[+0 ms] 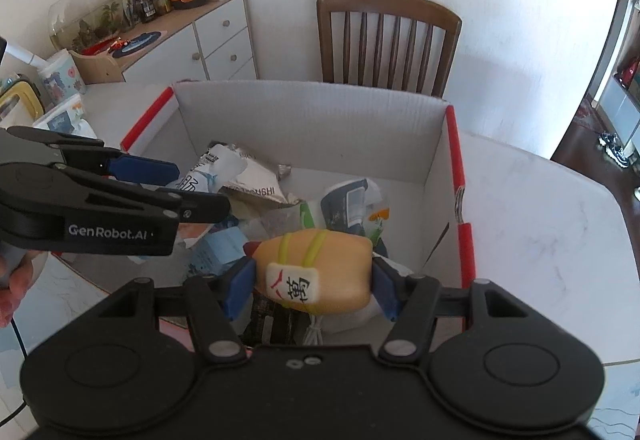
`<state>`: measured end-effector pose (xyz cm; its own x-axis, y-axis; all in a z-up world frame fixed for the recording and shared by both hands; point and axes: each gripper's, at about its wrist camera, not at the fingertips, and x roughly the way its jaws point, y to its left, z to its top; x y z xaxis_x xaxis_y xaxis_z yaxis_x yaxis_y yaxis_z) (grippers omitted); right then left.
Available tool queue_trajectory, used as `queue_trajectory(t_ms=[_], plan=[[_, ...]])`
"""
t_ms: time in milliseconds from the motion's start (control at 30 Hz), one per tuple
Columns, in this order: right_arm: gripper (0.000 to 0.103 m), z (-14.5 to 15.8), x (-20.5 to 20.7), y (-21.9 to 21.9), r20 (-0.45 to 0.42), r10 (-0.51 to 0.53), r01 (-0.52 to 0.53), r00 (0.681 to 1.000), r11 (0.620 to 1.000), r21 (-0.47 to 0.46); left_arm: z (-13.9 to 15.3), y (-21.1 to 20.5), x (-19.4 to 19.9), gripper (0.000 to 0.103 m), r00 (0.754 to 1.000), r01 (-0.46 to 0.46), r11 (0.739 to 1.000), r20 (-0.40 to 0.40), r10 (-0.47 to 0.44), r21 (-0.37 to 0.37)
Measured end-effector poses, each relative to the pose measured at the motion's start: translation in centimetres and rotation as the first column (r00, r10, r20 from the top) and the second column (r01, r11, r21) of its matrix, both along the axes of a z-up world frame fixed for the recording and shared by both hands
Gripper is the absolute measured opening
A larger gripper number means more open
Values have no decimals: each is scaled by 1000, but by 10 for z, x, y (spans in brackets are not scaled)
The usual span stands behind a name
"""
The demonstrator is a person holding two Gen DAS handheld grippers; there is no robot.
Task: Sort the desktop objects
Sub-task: 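Lower the sausage bag and bread roll into the box and open both tools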
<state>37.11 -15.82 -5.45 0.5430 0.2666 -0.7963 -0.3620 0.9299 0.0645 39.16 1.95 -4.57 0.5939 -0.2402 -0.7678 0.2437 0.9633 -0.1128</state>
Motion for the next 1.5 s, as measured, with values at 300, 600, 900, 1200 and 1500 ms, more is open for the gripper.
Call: queue_trajectory(t_ms=[300, 600, 900, 1200, 1500], plan=[[62, -13, 6, 1, -25, -6, 5, 1000, 999, -32, -10, -4, 4, 58, 999, 7, 1000, -39, -7, -1], [67, -15, 3, -1, -41, 2, -3, 999, 1000, -23, -19, -5, 5, 58, 995, 4, 1000, -95, -6, -22], [73, -7, -4, -8, -16, 2, -2, 1000, 1000, -10, -17, -3, 2, 63, 996, -12, 999, -90, 9, -32], [73, 11, -12, -17, 14, 3, -3, 1000, 1000, 21, -2, 0, -6, 65, 997, -23, 998, -69, 19, -59], [73, 28, -26, -20, 43, 17, -19, 999, 999, 45, 17, 4, -24, 65, 999, -18, 997, -34, 16, -74]])
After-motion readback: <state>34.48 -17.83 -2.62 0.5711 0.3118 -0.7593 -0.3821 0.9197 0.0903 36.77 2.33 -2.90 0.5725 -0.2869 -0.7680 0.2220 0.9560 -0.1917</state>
